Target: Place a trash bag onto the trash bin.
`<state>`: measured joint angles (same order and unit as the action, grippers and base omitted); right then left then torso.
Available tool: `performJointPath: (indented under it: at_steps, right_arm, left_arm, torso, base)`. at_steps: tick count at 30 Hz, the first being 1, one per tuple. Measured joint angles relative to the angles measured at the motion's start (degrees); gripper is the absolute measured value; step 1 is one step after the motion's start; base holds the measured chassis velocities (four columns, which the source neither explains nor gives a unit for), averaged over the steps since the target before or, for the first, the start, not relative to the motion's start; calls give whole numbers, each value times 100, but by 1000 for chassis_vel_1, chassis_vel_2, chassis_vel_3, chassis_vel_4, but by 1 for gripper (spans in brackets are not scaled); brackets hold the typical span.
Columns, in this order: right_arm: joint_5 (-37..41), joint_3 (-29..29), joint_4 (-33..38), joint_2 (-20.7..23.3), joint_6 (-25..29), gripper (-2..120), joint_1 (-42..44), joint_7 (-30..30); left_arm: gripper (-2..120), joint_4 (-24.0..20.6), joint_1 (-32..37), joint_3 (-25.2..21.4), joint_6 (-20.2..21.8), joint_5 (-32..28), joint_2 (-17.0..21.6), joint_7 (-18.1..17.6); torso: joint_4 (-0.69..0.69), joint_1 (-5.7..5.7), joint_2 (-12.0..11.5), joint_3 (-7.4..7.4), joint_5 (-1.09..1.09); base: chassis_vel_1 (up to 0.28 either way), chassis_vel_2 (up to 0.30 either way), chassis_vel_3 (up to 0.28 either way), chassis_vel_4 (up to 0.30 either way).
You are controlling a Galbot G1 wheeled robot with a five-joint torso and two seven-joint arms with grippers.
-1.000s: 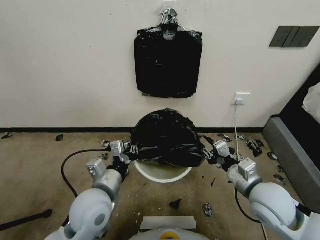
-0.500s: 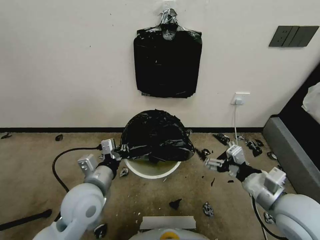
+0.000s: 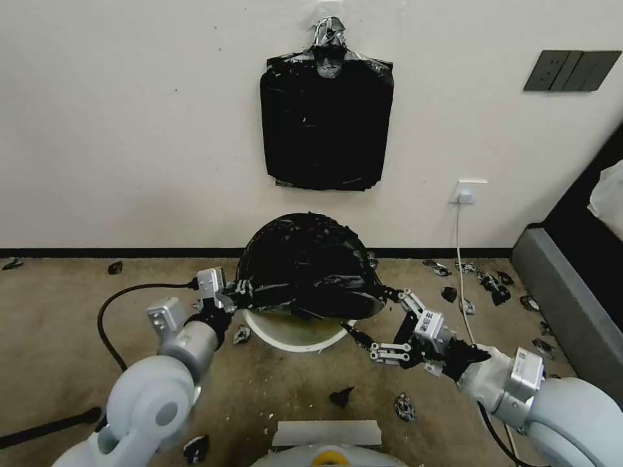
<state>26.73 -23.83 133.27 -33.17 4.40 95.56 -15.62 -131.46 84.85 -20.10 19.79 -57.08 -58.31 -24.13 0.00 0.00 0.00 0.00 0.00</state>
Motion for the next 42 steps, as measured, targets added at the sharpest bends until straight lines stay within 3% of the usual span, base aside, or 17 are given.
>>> performJointPath:
  at_steps: [18, 26, 29, 30, 32, 42]
  right_arm:
    - [-157, 272, -119, 314, 165, 0, -251, -117]
    - [-217, 380, -138, 420, 630, 0, -152, -722]
    - [-974, 828, -409, 323, 988, 0, -292, -1236]
    - [-974, 828, -409, 323, 988, 0, -292, -1236]
    - [-1947, 1108, -989, -128, 1097, 0, -668, -1209]
    - [-2613, 1651, -2135, -548, 999, 0, -1297, -694]
  left_arm:
    - [2, -125, 3, 33, 83, -37, 12, 42]
    - [2, -216, -51, -39, 205, -549, -12, -237]
    - [2, -357, -99, -69, 243, -1099, -66, -670]
    - [2, -357, -99, -69, 243, -1099, -66, -670]
    - [2, -547, 39, -73, 237, -1246, -170, -878]
    - [2, -686, 212, -79, 444, -1337, -163, -1019]
  torso:
    - [0, 0, 0, 0, 0]
    - [0, 0, 0, 0, -1]
    - [-1, 0, 0, 0, -1]
    - [-1, 0, 0, 0, -1]
    - [0, 0, 0, 0, 1]
    - [0, 0, 0, 0, 0]
  base:
    - [0, 0, 0, 0]
    - [0, 0, 0, 0]
    - [0, 0, 0, 0]
    - [0, 0, 0, 0]
    - [0, 0, 0, 0]
    - [0, 0, 0, 0]
